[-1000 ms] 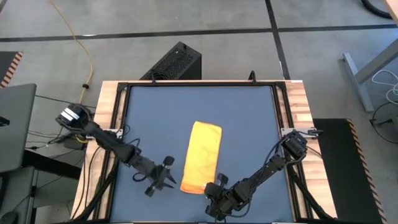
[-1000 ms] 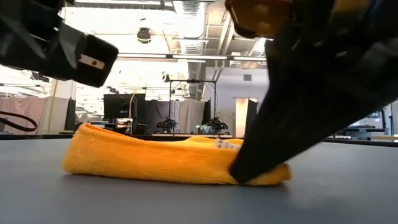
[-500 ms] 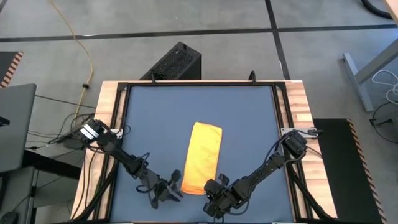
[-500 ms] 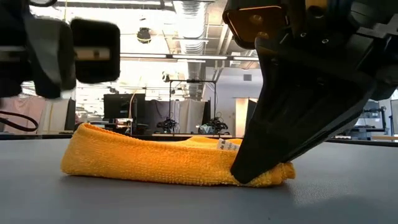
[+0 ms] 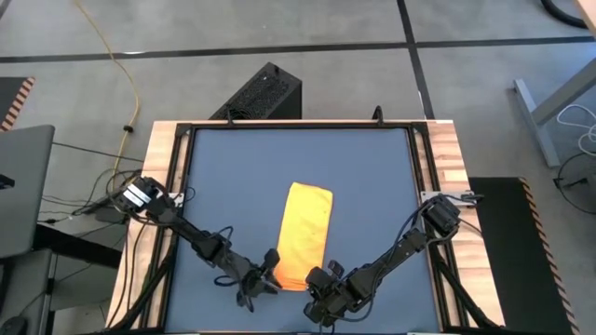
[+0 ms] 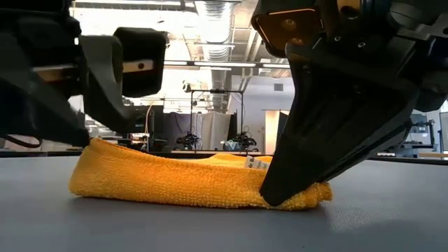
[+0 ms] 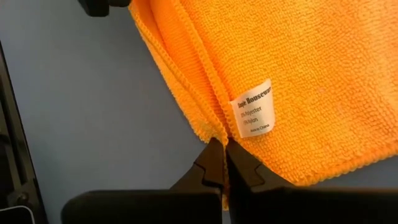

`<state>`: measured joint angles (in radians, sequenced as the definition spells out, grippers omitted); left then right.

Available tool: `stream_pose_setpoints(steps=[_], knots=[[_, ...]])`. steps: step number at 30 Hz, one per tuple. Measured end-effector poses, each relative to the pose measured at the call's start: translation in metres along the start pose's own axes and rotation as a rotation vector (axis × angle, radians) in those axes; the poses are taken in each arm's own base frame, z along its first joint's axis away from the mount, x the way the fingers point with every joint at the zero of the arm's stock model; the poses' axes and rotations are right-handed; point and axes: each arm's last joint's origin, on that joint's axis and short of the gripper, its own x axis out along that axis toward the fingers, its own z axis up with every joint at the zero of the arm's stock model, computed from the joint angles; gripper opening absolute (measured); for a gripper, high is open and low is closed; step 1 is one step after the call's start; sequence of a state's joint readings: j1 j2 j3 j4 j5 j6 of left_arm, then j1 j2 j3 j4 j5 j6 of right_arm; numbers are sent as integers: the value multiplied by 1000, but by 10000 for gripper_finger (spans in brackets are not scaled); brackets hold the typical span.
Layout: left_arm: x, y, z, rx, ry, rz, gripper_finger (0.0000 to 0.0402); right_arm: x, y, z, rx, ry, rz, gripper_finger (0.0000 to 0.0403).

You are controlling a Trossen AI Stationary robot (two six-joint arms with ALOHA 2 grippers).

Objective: Roll towel into tight, uniform cylinder
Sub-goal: Roll the orange microfiber cloth

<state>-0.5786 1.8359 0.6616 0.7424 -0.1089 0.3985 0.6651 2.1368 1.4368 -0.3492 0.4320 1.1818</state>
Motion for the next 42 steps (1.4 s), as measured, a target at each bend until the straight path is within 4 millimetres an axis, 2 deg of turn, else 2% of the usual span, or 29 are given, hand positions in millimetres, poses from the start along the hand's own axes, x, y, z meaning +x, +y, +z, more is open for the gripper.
stream_pose_setpoints(steps=[9,19,23,27,35,39,42], knots=[[6,11,-7,-96,146,-14,5,0,0,0,24,11,1,21],[5,24,-19,-248,227,-7,0,0,-1,0,62,20,-1,31],[5,24,-21,-284,234,-21,0,1,-2,4,142,35,-3,58],[5,23,-22,-316,244,-34,0,-4,-3,14,109,77,24,93],[4,21,-24,-387,265,-80,0,-33,2,26,-52,43,62,175],[4,21,-24,-415,262,-101,0,-37,4,24,-147,-4,57,204],[4,23,-26,-444,263,-115,0,-36,6,19,-248,-51,37,212]])
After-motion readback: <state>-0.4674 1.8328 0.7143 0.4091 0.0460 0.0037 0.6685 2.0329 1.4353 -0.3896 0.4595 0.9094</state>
